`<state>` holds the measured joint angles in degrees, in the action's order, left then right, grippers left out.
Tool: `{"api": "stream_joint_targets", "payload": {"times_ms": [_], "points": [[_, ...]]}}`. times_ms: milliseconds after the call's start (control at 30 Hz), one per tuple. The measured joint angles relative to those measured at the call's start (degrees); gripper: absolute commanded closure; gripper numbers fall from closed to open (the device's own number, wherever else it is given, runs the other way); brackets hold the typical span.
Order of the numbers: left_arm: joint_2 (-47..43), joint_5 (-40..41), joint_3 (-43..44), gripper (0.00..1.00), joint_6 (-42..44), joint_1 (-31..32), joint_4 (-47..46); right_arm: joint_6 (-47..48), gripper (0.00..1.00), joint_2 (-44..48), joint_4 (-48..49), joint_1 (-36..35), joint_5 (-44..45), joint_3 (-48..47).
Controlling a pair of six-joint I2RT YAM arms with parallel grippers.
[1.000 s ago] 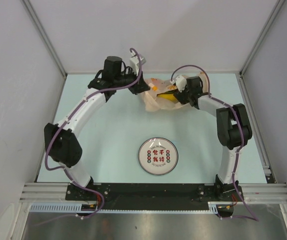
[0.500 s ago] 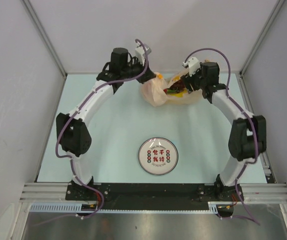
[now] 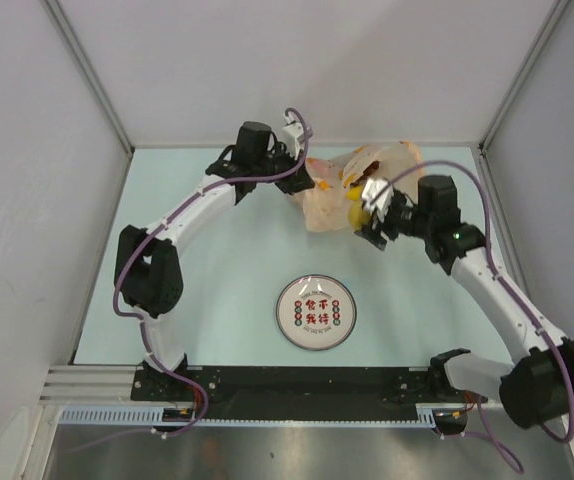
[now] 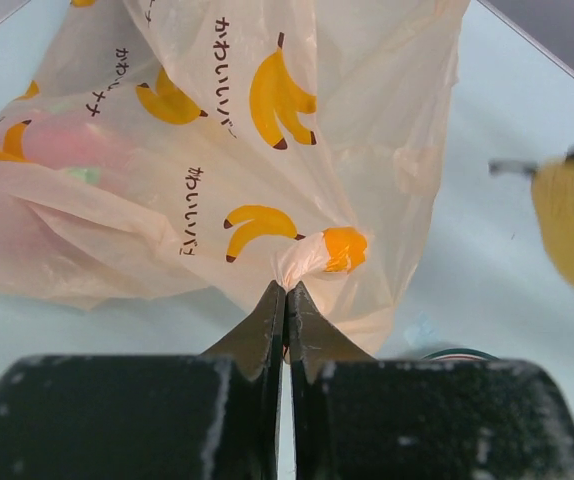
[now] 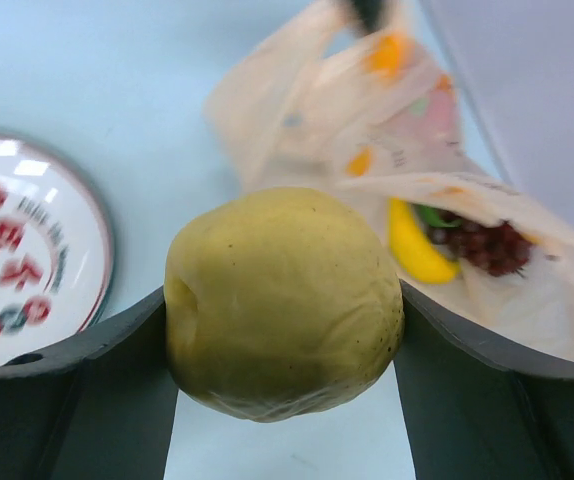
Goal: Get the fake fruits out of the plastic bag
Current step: Take out the fake fruit from the plastic bag, then place the fake fruit on the plate.
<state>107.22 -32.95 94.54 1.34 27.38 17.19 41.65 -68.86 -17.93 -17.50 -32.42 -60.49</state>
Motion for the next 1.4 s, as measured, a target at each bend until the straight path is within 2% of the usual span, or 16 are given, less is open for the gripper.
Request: {"api": "stream_joint_targets", "payload": {"times_ms": [167,333,600,800,900,933,1000,1067,1100,1267,1400], "points": [[-0.1,1.5,0.0,0.92,0.0,0.0,-0.3,13.9,0.75,7.3,1.4,-2.9,-4.2,15.9],[-0.4,3.0,-0.3,0.92,0.0,0.0,0.0,24.3,0.75,9.0,8.3,-8.1,-7.5,29.6],[-2.9,4.2,-3.3,0.92,0.0,0.0,0.1,28.0,0.69,1.9,20.3,-12.9,-11.3,30.9],[-3.4,4.4,-4.5,0.92,0.1,0.0,0.1,29.2,0.69,-3.2,24.6,-16.0,-13.0,30.9],[-4.1,4.5,-5.0,0.92,0.1,0.0,0.3,30.6,0.60,-6.4,26.2,-17.0,-12.7,30.9],[-4.3,4.5,-5.0,0.92,0.1,0.0,0.3,31.2,0.51,-7.3,26.4,-17.3,-12.4,30.9],[-5.2,4.6,-5.5,0.92,0.1,0.0,0.3,32.6,0.39,-8.5,26.6,-17.7,-12.0,30.9],[-6.4,4.6,-6.1,0.92,0.1,0.0,0.3,34.0,0.18,-8.8,26.4,-17.9,-12.0,30.9],[-7.0,4.6,-6.4,0.92,0.1,0.0,0.3,34.9,0.00,-8.8,26.2,-17.9,-11.9,30.9],[-8.8,4.6,-7.6,0.92,0.2,0.0,0.1,37.6,0.00,-8.2,24.0,-17.6,-11.8,30.9],[-9.1,4.5,-8.4,0.92,0.1,0.0,0.1,38.0,0.00,-3.1,20.3,-15.2,-11.3,30.9]]}}
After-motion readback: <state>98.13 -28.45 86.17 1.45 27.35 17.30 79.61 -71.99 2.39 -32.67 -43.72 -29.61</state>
